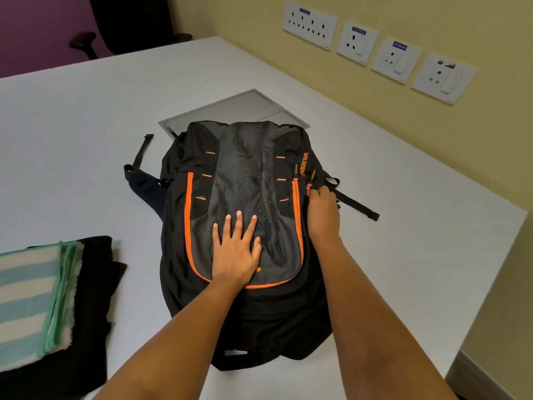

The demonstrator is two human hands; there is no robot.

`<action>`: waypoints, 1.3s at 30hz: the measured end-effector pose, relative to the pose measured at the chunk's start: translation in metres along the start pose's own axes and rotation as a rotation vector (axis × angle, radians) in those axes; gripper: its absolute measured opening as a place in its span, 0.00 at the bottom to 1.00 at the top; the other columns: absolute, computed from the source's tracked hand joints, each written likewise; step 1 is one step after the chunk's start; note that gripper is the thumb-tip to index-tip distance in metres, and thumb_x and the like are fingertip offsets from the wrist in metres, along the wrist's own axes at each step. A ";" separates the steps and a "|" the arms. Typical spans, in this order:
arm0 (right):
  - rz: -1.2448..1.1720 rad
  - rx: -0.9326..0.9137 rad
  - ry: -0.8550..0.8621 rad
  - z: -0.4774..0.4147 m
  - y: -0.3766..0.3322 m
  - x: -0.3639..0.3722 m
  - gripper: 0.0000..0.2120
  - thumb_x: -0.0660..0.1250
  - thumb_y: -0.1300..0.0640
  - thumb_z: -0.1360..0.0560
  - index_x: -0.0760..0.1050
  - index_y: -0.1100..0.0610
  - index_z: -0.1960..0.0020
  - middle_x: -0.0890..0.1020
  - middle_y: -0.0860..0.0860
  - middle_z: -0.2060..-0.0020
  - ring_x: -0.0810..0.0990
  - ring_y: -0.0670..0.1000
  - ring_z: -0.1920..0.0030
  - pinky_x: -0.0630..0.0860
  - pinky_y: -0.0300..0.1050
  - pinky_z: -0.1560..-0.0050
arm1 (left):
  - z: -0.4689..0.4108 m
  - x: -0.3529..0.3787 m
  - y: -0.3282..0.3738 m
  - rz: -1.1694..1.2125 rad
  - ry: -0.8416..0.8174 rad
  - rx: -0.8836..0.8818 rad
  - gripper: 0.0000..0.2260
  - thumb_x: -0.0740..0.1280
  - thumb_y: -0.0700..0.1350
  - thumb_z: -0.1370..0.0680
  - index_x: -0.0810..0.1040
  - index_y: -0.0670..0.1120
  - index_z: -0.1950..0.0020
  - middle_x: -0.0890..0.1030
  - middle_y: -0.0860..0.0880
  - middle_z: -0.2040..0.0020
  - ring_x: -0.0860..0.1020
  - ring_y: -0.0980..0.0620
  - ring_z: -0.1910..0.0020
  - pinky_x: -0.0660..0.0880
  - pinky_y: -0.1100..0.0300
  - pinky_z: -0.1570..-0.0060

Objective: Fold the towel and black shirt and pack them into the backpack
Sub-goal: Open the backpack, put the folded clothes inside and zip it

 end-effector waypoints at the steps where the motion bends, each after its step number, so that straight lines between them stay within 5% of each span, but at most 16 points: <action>1: 0.000 -0.005 0.002 0.002 0.000 -0.001 0.15 0.56 0.68 0.21 0.69 0.65 0.35 0.73 0.60 0.40 0.71 0.56 0.41 0.72 0.45 0.46 | -0.001 -0.001 0.000 0.012 -0.010 -0.017 0.32 0.32 0.59 0.26 0.49 0.56 0.22 0.51 0.48 0.21 0.47 0.46 0.22 0.41 0.44 0.26; 5: -0.032 -0.010 -0.025 0.003 0.004 -0.005 0.14 0.56 0.67 0.20 0.70 0.65 0.36 0.73 0.60 0.41 0.72 0.56 0.42 0.71 0.45 0.46 | -0.005 -0.024 0.015 0.219 0.050 -0.078 0.24 0.47 0.55 0.19 0.53 0.53 0.23 0.54 0.48 0.22 0.52 0.48 0.23 0.45 0.47 0.25; 10: -0.014 -0.119 -0.093 -0.003 0.004 -0.010 0.13 0.57 0.62 0.19 0.74 0.64 0.38 0.76 0.60 0.45 0.77 0.57 0.46 0.73 0.46 0.50 | -0.027 -0.037 0.073 0.249 0.065 0.231 0.26 0.40 0.58 0.21 0.47 0.55 0.22 0.48 0.53 0.21 0.45 0.53 0.22 0.42 0.50 0.26; 14: -0.012 -0.157 -0.067 -0.003 0.006 -0.015 0.14 0.58 0.62 0.20 0.75 0.63 0.37 0.77 0.59 0.46 0.77 0.57 0.47 0.73 0.46 0.49 | -0.046 -0.020 0.079 0.158 -0.060 0.220 0.22 0.44 0.55 0.17 0.43 0.58 0.23 0.45 0.55 0.21 0.42 0.52 0.23 0.38 0.45 0.26; 27: -0.023 -0.179 -0.082 0.002 0.011 -0.026 0.13 0.58 0.59 0.19 0.76 0.60 0.38 0.77 0.57 0.46 0.78 0.57 0.48 0.73 0.46 0.49 | -0.066 -0.025 0.094 0.003 -0.156 0.134 0.25 0.46 0.52 0.19 0.43 0.61 0.23 0.65 0.48 0.30 0.66 0.40 0.31 0.57 0.38 0.36; 31: -0.011 -0.142 -0.120 0.004 0.012 -0.029 0.12 0.61 0.60 0.21 0.77 0.60 0.40 0.77 0.57 0.46 0.78 0.57 0.47 0.73 0.45 0.49 | -0.074 -0.027 0.101 -0.054 -0.192 0.125 0.24 0.45 0.52 0.19 0.45 0.61 0.23 0.63 0.47 0.28 0.71 0.39 0.36 0.53 0.35 0.34; 39: -0.035 -0.081 -0.120 0.021 0.012 -0.036 0.12 0.61 0.59 0.20 0.77 0.59 0.41 0.78 0.57 0.45 0.78 0.55 0.47 0.72 0.43 0.49 | -0.079 -0.030 0.100 -0.064 -0.295 0.090 0.23 0.43 0.53 0.18 0.46 0.61 0.23 0.54 0.46 0.23 0.69 0.38 0.32 0.41 0.30 0.32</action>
Point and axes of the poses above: each hand's wrist, its own z-axis away from the middle knuckle, its own x-axis out of the palm, y = z × x, the point moved 8 cm from there along -z, towards the middle knuckle
